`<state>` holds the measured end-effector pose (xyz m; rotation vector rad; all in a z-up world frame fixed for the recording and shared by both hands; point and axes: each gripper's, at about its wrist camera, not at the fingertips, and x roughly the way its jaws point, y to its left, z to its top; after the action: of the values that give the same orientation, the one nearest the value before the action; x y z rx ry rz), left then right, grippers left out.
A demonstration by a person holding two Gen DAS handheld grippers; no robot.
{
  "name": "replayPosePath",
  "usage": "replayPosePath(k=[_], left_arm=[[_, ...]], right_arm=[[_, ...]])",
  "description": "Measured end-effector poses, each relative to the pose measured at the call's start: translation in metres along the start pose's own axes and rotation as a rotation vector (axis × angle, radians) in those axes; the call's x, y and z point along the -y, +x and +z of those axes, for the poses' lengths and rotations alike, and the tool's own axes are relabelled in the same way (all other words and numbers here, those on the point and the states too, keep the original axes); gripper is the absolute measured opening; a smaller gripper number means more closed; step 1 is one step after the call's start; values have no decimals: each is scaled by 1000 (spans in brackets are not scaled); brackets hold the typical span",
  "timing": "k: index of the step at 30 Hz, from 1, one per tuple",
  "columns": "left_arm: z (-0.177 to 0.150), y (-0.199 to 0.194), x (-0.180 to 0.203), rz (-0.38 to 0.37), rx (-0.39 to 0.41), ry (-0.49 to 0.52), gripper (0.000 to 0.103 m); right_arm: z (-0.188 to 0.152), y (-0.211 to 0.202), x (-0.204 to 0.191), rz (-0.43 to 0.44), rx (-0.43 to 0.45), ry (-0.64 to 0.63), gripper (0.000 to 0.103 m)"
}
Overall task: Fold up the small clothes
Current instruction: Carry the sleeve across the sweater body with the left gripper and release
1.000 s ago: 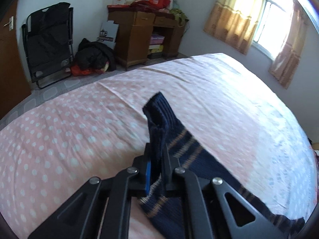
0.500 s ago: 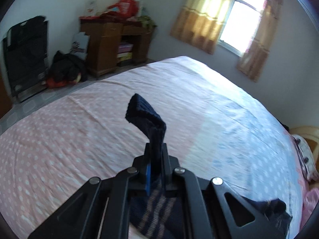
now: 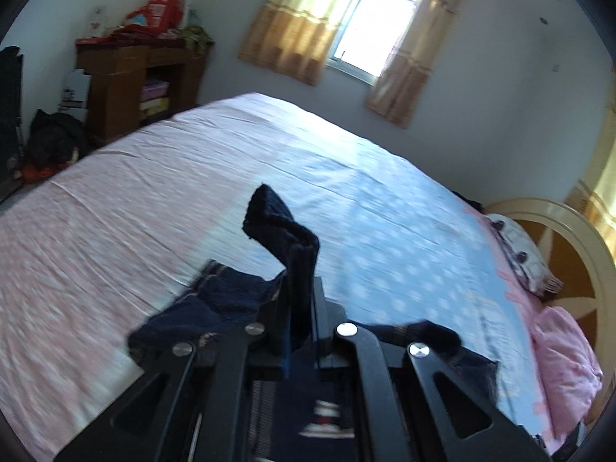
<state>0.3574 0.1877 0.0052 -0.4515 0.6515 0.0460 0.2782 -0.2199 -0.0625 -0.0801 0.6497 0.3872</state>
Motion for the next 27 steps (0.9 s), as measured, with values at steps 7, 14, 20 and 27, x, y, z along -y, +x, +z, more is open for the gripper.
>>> replayPosePath(k=[7, 14, 20, 27], left_arm=[[-33, 7, 63, -105, -46, -5, 7], [-84, 23, 126, -144, -115, 19, 7], [-117, 42, 170, -117, -126, 114, 7], [-154, 70, 212, -74, -142, 245, 8]], right_arm=[[-22, -21, 21, -5, 3, 33, 84], [-38, -34, 44, -14, 17, 87, 84], [-52, -36, 59, -20, 13, 129, 84], [-64, -34, 73, -12, 8, 183, 84]])
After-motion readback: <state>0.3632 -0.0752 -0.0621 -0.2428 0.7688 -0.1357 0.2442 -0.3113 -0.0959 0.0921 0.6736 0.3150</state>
